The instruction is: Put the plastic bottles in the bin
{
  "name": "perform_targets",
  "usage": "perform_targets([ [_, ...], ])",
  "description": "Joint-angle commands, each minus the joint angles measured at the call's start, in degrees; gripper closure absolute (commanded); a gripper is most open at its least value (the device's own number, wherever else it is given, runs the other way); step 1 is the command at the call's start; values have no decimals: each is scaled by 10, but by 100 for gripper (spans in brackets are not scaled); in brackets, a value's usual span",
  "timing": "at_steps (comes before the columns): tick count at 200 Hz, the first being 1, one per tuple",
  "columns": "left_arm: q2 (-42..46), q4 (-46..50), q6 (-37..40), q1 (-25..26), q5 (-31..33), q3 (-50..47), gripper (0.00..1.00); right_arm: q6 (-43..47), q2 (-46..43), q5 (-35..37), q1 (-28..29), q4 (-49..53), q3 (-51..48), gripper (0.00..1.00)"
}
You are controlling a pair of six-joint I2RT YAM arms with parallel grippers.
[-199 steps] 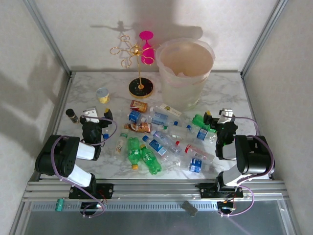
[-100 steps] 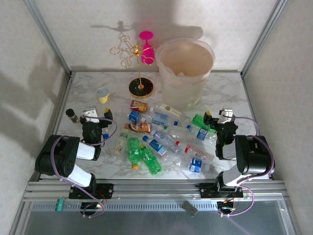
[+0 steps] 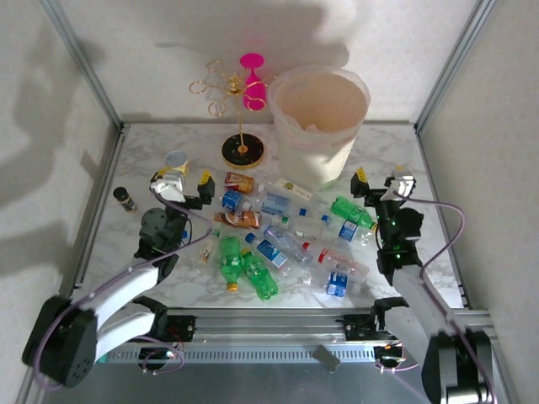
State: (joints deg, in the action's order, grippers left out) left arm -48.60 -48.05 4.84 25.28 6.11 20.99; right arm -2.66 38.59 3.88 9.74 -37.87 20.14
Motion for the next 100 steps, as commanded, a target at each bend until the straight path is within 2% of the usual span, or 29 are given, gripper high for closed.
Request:
perform_targets([
  [1,98,138,33,64,-26,34,1,-37,-108,-10,12,151,42,1],
  [16,150,235,12,125,37,68,1,-79,-143,-34,15,247,102,1],
  [32,184,363,-92,163,136,125,1,-102,-127,-77,14,381,199,1],
  [40,189,437,-156,165,196,159,1,-112,-113,-85,15,442,245,1],
  [51,181,569,-293,165,296,220,1,-123,-98,-87,14,507,286,1],
  [59,164,677,-382,163,347,266,1,-147,-90,-62,15,547,305,1],
  [69,139,778,-432,162,361,314,1,-208,-83,-12,15,593,315,1],
  [82,106,837,-424,161,355,344,1,-322,-79,48,15,689,330,1],
  [92,87,847,-457,160,368,335,1,-273,-87,-18,16,671,319,1],
  [100,72,839,-463,158,357,326,1,-269,-94,-74,16,654,305,1],
])
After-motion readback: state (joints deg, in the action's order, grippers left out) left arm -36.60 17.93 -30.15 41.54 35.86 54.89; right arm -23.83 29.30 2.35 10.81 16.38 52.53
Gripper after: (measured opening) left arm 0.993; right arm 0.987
